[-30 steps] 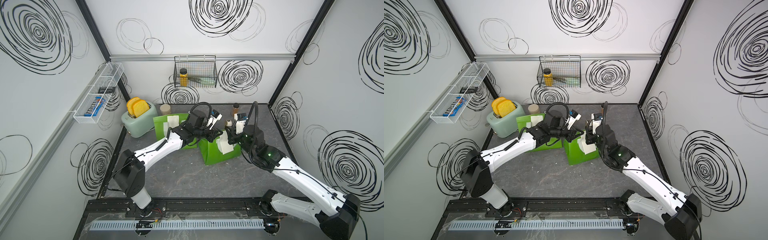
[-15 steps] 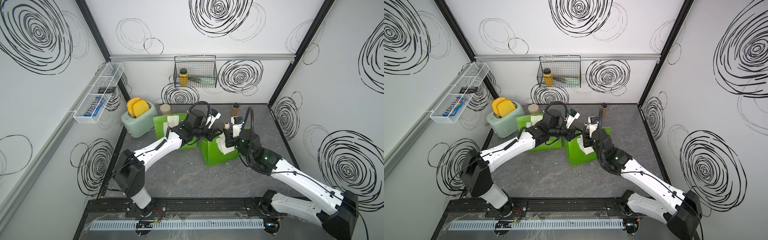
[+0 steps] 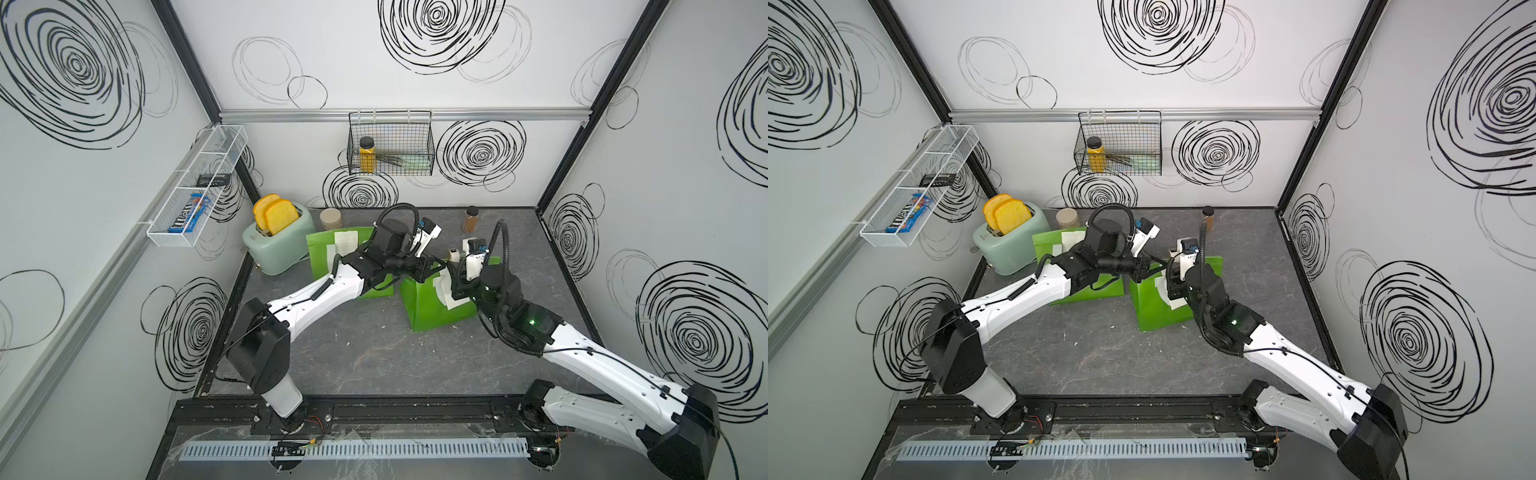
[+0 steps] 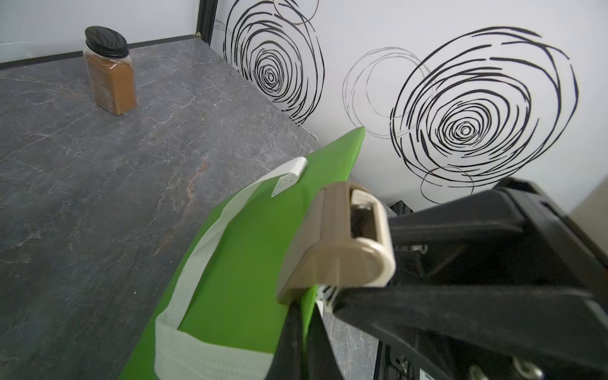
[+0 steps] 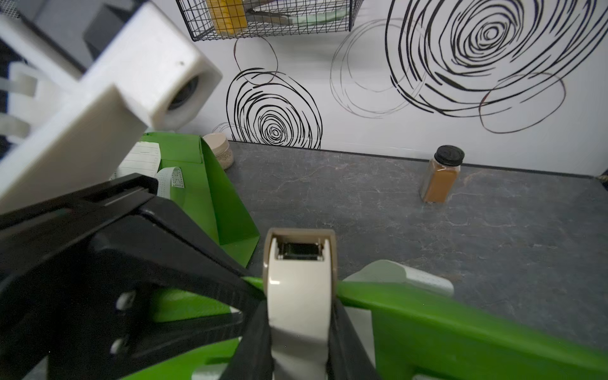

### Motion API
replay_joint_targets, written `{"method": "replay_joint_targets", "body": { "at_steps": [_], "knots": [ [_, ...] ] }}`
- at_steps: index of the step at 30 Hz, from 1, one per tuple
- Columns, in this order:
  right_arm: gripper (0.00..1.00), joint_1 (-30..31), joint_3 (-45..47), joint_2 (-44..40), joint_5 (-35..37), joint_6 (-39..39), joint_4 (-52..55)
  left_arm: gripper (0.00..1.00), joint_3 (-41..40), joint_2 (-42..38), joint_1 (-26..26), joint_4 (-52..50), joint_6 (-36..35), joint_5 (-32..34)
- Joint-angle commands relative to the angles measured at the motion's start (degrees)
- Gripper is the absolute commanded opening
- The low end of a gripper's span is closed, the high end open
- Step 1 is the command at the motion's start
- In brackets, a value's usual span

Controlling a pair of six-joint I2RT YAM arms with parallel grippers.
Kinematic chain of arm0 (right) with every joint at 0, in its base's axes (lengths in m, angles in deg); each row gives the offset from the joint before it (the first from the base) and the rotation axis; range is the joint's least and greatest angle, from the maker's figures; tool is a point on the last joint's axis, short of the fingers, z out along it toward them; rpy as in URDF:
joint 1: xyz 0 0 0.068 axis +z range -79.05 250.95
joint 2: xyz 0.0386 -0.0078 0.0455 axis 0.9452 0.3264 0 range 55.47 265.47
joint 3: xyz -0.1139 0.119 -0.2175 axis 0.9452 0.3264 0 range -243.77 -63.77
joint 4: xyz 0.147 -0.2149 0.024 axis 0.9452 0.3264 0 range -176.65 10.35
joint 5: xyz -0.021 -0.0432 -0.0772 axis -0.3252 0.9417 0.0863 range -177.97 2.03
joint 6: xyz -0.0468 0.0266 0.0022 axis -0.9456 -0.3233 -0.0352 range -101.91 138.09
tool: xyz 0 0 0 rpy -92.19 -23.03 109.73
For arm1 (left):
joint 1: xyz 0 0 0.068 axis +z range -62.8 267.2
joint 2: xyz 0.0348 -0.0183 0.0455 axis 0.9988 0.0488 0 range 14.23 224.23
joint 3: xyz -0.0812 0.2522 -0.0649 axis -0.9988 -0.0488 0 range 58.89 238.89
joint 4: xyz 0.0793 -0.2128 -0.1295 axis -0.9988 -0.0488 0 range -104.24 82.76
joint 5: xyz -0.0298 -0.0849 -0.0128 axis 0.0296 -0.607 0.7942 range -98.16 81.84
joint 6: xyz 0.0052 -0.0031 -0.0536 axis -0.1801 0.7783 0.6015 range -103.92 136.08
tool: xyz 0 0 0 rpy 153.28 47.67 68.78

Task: Staple the receipts to the bags
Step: Place the stapler in the takeout bag.

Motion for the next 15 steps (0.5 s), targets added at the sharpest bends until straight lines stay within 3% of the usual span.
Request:
{"method": "replay_joint_targets", "body": {
  "at_steps": [1, 6, 10, 15],
  "knots": [
    [0.48, -0.1, -0.2, -2.3, -2.4, 0.3, 2.9, 0.00, -0.5, -2.7, 0.5, 6.3, -2.7, -2.6],
    [0.65, -4.8, -3.0, -5.2, -12.9, -2.4, 7.0, 0.00, -0.7, -2.9, 0.6, 3.4, -8.1, -5.0],
    [0.78, -12.5, -6.4, -5.4, -27.2, -7.6, 12.7, 0.00, -1.0, -3.7, 1.1, 1.0, -13.1, -6.6],
    [0.82, -18.8, -10.2, -3.2, -42.4, -17.3, 18.3, 0.00, -1.2, -4.3, 2.6, -3.3, -20.5, -7.5]
  ]
}}
